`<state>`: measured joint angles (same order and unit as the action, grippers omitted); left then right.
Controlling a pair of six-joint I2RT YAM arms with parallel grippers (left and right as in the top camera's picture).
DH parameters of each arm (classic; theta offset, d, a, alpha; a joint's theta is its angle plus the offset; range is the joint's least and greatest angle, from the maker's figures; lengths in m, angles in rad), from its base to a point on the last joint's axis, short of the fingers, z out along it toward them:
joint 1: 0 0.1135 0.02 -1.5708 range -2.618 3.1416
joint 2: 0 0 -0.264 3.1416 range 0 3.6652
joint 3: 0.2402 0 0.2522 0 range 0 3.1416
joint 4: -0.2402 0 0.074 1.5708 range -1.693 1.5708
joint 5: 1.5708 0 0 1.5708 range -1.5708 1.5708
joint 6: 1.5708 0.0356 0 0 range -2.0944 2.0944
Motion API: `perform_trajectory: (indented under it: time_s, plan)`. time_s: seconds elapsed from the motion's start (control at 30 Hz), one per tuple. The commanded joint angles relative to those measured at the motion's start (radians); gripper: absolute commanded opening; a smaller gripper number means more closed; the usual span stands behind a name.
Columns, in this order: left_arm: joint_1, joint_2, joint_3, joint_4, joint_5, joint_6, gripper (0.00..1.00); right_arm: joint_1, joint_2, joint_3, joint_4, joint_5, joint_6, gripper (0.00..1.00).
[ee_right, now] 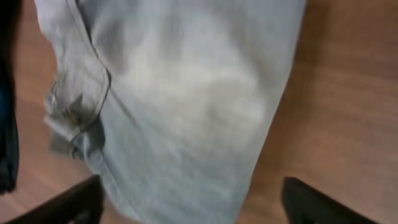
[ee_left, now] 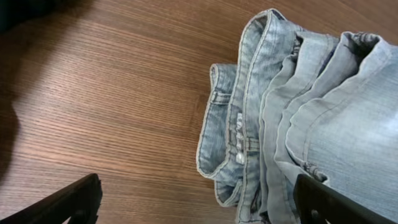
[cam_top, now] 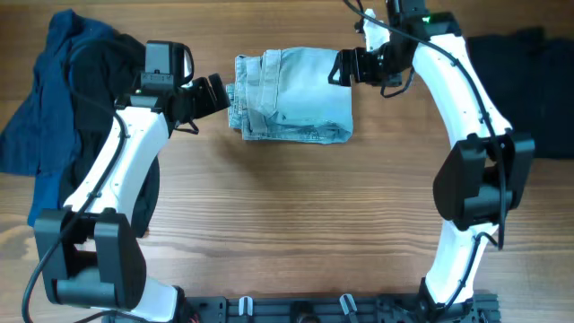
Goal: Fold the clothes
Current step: 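Grasp the folded jeans bundle with the right gripper and lift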
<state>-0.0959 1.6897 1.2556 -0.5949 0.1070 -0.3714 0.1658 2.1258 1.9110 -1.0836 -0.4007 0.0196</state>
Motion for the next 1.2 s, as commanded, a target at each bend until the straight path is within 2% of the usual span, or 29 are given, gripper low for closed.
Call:
perform_trajectory:
  time_s: [0.0, 0.1, 0.23, 0.5, 0.67, 0.83, 1.07, 1.17]
  plan:
    - [0.045, -0.03, 0.037, -0.028, 0.016, 0.028, 0.99, 0.048, 0.012, -0.008, -0.074, -0.008, -0.02, 0.74]
    - [0.114, -0.079, 0.079, -0.087, 0.017, 0.027, 1.0, 0.07, 0.011, -0.008, -0.136, -0.056, -0.017, 0.41]
    - [0.206, -0.134, 0.087, -0.102, 0.071, 0.027, 1.0, 0.084, 0.011, -0.011, -0.188, -0.094, 0.023, 0.05]
    - [0.249, -0.138, 0.087, -0.123, 0.087, 0.027, 1.0, 0.119, 0.011, -0.142, -0.147, -0.007, 0.155, 0.04]
    - [0.249, -0.138, 0.087, -0.129, 0.087, 0.028, 1.0, 0.119, 0.011, -0.275, -0.047, -0.007, 0.229, 0.04]
    - [0.249, -0.138, 0.087, -0.131, 0.087, 0.028, 0.99, 0.108, 0.011, -0.387, 0.128, 0.028, 0.296, 0.04]
    - [0.249, -0.138, 0.087, -0.132, 0.087, 0.027, 1.0, 0.066, 0.012, -0.433, 0.372, 0.26, 0.35, 0.04]
    - [0.248, -0.138, 0.087, -0.132, 0.088, 0.027, 1.0, 0.042, 0.012, -0.433, 0.534, 0.363, 0.346, 0.04]
